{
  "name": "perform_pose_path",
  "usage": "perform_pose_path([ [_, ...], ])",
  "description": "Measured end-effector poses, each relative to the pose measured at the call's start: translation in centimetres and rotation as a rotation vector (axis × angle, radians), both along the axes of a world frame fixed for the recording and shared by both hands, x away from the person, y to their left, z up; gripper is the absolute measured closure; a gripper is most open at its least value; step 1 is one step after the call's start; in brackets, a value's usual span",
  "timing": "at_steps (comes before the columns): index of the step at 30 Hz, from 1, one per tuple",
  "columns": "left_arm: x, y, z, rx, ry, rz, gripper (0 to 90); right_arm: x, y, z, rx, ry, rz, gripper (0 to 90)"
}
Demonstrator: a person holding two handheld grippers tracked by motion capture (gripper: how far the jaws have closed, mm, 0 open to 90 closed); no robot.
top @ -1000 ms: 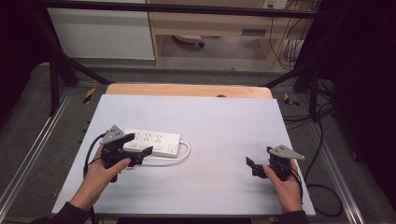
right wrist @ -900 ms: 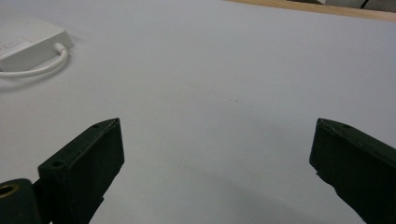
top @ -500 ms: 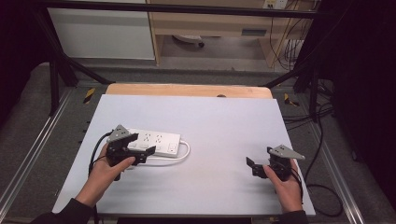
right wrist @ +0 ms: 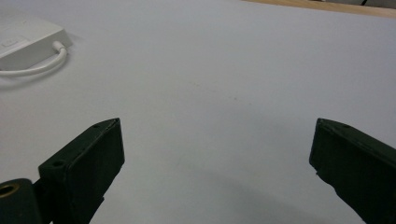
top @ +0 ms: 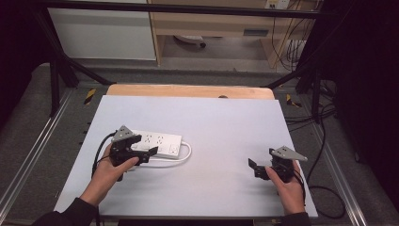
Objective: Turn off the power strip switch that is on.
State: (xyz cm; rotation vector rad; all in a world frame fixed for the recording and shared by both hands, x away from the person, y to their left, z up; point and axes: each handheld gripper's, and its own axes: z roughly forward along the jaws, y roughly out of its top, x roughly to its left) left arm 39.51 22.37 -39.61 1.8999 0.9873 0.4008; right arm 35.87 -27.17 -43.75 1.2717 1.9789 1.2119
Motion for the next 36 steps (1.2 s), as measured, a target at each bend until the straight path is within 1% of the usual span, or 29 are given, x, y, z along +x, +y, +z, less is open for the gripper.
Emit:
perform_pose_path([
  [2,0.06,-0.01,-0.06,0.002,0.008,-0.007,15.8,0.01,0.00,-0.01,0.000,0.001,0.000,3.7],
  [4,0.09,-0.03,-0.13,0.008,0.007,-0.003,17.0,-0.01,0.00,-0.01,0.001,0.004,-0.002,3.7],
  [7,0.15,-0.12,-0.28,0.003,0.014,-0.004,19.4,-0.01,-0.01,-0.01,0.000,0.005,-0.001,3.7],
  [9,0.18,-0.13,-0.32,0.009,0.014,-0.004,21.5,-0.02,-0.01,0.00,0.001,0.005,-0.002,3.7],
  [10,0.20,-0.16,-0.37,0.008,0.017,-0.009,25.9,-0.01,-0.02,-0.01,0.001,0.005,-0.003,3.7],
  [12,0.24,-0.16,-0.40,0.016,0.015,-0.008,27.5,-0.01,-0.02,-0.01,0.000,0.005,-0.002,3.7],
  [15,0.26,-0.24,-0.46,0.017,0.019,-0.012,34.8,-0.01,-0.03,-0.01,0.001,0.005,-0.003,3.8],
  [21,0.35,-0.35,-0.59,0.021,0.023,-0.015,44.6,-0.02,-0.03,0.01,0.003,0.007,-0.003,3.8],
  [26,0.34,-0.54,-0.65,0.021,0.023,-0.020,51.8,-0.01,-0.04,0.00,0.002,0.007,-0.004,3.9],
  [29,0.33,-0.70,-0.73,0.014,0.029,-0.028,55.7,-0.02,-0.04,0.01,0.002,0.007,-0.004,3.8],
  [34,0.33,-0.81,-0.77,0.017,0.025,-0.029,60.6,-0.02,-0.04,0.01,0.003,0.008,-0.004,3.9],
  [36,0.34,-0.86,-0.78,0.011,0.027,-0.033,62.2,-0.02,-0.05,0.01,0.004,0.008,-0.003,3.9],
])
